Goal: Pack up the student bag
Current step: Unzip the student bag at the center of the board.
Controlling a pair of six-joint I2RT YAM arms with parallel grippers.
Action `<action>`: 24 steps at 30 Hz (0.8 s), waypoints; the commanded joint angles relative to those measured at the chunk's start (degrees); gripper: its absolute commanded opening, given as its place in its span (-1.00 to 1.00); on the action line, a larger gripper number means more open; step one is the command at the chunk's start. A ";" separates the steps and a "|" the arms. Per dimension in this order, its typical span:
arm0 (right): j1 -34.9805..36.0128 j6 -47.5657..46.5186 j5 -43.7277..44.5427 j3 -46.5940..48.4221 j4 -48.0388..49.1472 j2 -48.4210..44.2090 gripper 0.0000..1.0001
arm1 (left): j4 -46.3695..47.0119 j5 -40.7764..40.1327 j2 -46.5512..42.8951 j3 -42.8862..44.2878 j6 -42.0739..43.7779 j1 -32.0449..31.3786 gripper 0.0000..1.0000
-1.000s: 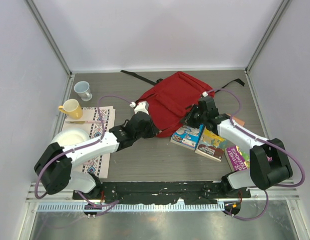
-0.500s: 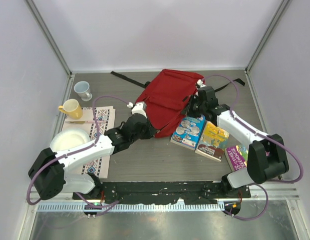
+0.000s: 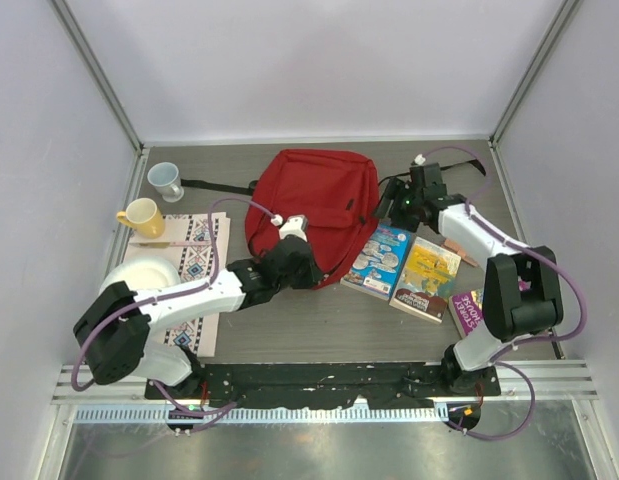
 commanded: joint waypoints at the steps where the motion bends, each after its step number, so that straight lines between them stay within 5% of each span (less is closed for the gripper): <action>1: -1.76 2.42 0.36 -3.26 -1.16 -8.21 0.38 | 0.37 -0.38 2.49 3.18 -1.70 -0.43 -1.00; 7: -0.89 13.29 -12.55 -13.46 5.15 -15.60 0.39 | 1.08 0.15 4.25 5.82 -0.48 -0.34 -1.00; 24: 9.04 24.31 -12.30 -16.12 14.40 -10.43 0.38 | 1.52 1.29 4.34 7.22 0.76 -0.34 -1.00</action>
